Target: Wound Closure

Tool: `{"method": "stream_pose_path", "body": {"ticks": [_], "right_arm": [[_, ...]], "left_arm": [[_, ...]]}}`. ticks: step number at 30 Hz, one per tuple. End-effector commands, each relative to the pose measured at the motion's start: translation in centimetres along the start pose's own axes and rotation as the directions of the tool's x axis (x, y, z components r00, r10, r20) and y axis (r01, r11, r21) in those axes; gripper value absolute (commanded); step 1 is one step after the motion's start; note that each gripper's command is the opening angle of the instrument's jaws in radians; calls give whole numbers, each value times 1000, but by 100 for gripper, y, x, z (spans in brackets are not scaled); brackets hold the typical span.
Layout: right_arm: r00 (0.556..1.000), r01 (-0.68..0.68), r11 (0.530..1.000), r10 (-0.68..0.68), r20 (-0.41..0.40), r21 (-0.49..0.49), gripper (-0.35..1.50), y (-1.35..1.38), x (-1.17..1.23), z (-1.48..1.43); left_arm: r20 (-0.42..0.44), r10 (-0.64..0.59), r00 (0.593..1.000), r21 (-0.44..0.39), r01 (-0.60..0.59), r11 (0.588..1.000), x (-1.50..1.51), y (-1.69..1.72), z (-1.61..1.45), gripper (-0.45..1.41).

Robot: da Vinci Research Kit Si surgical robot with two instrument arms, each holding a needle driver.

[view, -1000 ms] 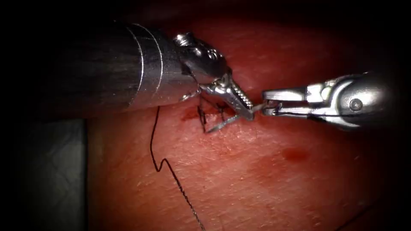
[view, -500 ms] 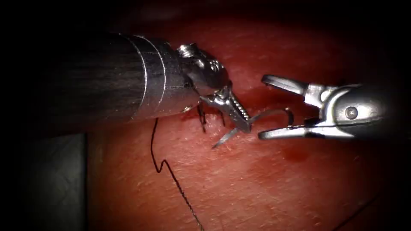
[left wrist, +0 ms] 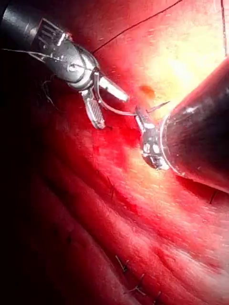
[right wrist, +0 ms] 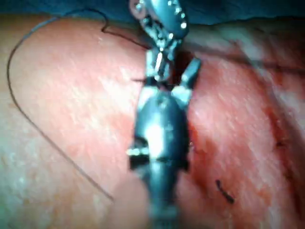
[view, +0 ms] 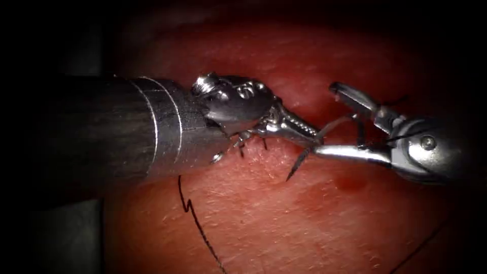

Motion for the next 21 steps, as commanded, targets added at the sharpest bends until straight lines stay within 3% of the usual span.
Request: {"method": "stream_pose_path", "body": {"ticks": [1,6,16,20,21], "right_arm": [[1000,-25,999,25,4,-20,121,-8,-10,3],[998,-55,996,54,-8,-70,125,-9,-5,5],[999,-49,998,48,-18,-51,123,-20,-5,15],[999,-49,998,48,-18,-49,111,-20,-5,13],[998,-55,997,54,-18,-48,98,-20,-5,13]], "left_arm": [[-14,-2,1000,2,2,1000,-2,-4,6,-45],[-68,-2,998,11,3,1000,-12,3,2,-45],[-113,-6,994,23,9,1000,-13,8,4,-45],[-112,-7,994,20,9,1000,-14,8,2,-45],[-112,-7,994,21,9,1000,-14,9,1,-45]]}}
